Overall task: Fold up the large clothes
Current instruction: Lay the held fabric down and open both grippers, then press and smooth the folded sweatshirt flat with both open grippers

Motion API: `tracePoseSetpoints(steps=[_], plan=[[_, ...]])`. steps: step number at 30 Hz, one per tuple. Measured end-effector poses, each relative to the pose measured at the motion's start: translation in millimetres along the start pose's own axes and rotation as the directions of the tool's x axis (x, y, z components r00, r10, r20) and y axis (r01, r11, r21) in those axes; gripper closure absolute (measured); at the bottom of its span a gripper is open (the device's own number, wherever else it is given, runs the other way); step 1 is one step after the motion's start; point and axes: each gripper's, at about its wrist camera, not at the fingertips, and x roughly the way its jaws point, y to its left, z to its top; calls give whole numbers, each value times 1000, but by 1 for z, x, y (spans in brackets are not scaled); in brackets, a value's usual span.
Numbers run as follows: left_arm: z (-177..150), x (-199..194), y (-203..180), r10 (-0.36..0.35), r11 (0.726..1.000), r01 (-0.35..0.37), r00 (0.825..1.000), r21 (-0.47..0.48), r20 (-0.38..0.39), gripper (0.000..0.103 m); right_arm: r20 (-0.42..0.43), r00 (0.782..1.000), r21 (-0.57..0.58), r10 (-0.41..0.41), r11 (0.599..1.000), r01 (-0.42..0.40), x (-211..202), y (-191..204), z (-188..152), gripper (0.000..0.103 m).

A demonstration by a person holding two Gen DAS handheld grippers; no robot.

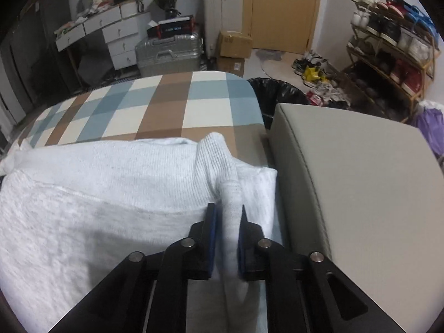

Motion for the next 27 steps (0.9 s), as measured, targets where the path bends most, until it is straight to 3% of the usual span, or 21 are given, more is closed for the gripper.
tracePoseSetpoints(steps=[1,3,4,5,7,8,10,12,14,15,16,18,19,20,22,26,27], plan=[[-3,-15,0,56,998,-56,998,-2,15,68,-1,1000,-4,-23,1000,23,-7,1,0,76],[-12,-49,1,88,996,-88,991,-3,98,66,36,998,-29,-43,999,44,-37,2,-5,68],[-16,-63,0,101,995,-100,987,-15,125,63,66,996,-34,-54,998,56,-50,2,-7,57],[-26,-87,-2,108,994,-103,978,-37,179,53,122,992,-41,-45,998,50,-72,2,-13,50],[-47,-121,-10,55,998,-42,957,-53,285,36,211,977,-45,-25,998,35,-104,3,-31,28],[-52,-128,-20,36,999,-26,950,-37,311,20,245,969,-48,10,999,2,-122,10,-39,27],[-76,-133,-57,-23,998,0,947,70,322,17,278,949,-84,149,988,-130,-147,32,-51,22],[-87,-112,-87,-59,988,20,967,156,249,17,255,934,-132,249,966,-221,-156,65,-63,17],[-101,-83,-105,-21,979,-18,981,202,192,17,216,946,-165,241,964,-208,-148,91,-72,16],[-111,-58,-110,51,975,-80,988,208,143,17,183,963,-166,197,972,-167,-134,102,-80,16],[-117,-42,-110,105,971,-125,989,204,107,16,142,977,-154,157,979,-135,-120,106,-86,16],[-124,-28,-91,74,987,-88,992,137,105,11,26,997,-140,69,988,-64,-81,107,-106,16],[-126,-28,-82,50,995,-59,992,80,116,7,14,997,-131,79,988,-76,-73,102,-112,16],[-127,-27,-69,39,999,-39,989,-1,140,3,65,995,-123,81,990,-73,-75,97,-116,16],[-127,-28,-54,51,998,-41,979,-55,199,3,86,996,-88,31,996,-23,-75,86,-117,16],[-144,-41,-48,-7,997,32,947,-74,320,3,133,989,22,73,997,-76,-97,82,-113,16],[-148,-45,-46,-27,995,58,940,-81,339,3,195,970,23,145,988,-152,-114,87,-113,16]])
